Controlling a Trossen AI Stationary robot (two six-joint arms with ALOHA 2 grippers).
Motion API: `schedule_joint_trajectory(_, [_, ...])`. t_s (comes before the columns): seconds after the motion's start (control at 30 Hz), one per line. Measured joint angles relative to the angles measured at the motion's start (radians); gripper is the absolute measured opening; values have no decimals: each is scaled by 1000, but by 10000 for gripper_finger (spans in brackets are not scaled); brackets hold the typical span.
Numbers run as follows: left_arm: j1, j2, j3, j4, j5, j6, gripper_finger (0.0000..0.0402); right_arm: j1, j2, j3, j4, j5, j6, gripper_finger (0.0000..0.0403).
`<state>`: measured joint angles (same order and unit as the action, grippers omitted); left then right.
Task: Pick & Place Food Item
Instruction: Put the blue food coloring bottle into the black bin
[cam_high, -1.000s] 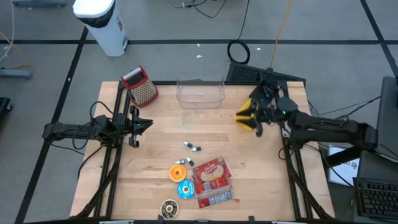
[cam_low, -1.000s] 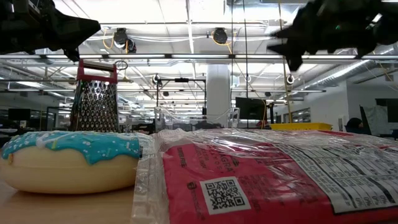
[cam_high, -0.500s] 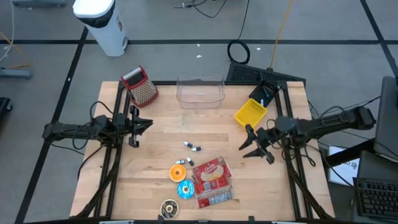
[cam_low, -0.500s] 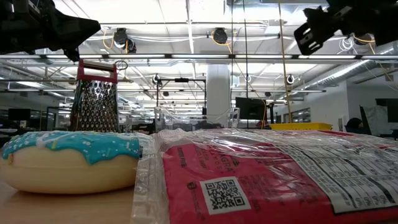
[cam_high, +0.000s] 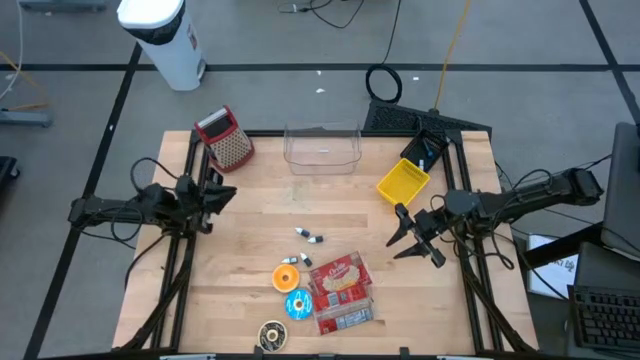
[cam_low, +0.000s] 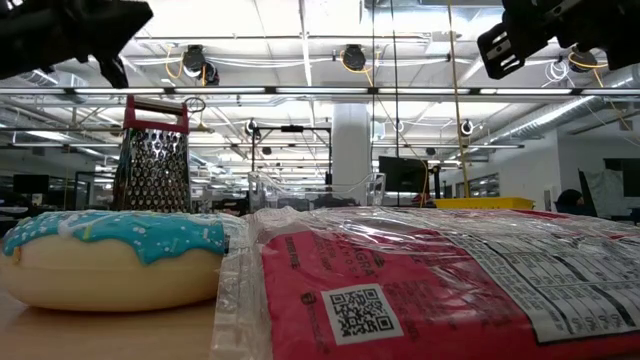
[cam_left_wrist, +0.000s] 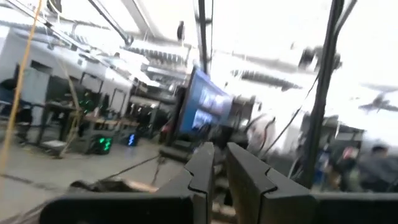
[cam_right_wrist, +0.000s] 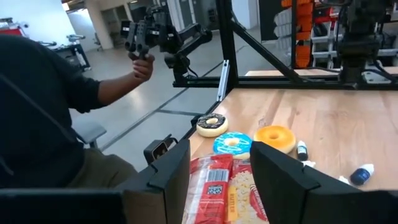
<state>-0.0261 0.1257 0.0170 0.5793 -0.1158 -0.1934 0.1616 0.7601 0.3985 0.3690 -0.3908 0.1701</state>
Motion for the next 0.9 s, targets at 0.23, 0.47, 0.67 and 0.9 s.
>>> schedule_joint_trajectory(0.23, [0,0,0,143,1,-30,42,-4,0,0,0,1,-12,155])
schedule_joint_trajectory(0.47, [1,0,0,186,-35,-25,42,-20,0,0,0,43,-37,155])
schedule_joint_trajectory(0.67, [1,0,0,188,-34,-44,42,-21,2,0,-10,79,-72,155])
schedule_joint_trajectory(0.9, [-9,125,0,52,-108,-277,52,-21,5,0,-8,77,-82,155])
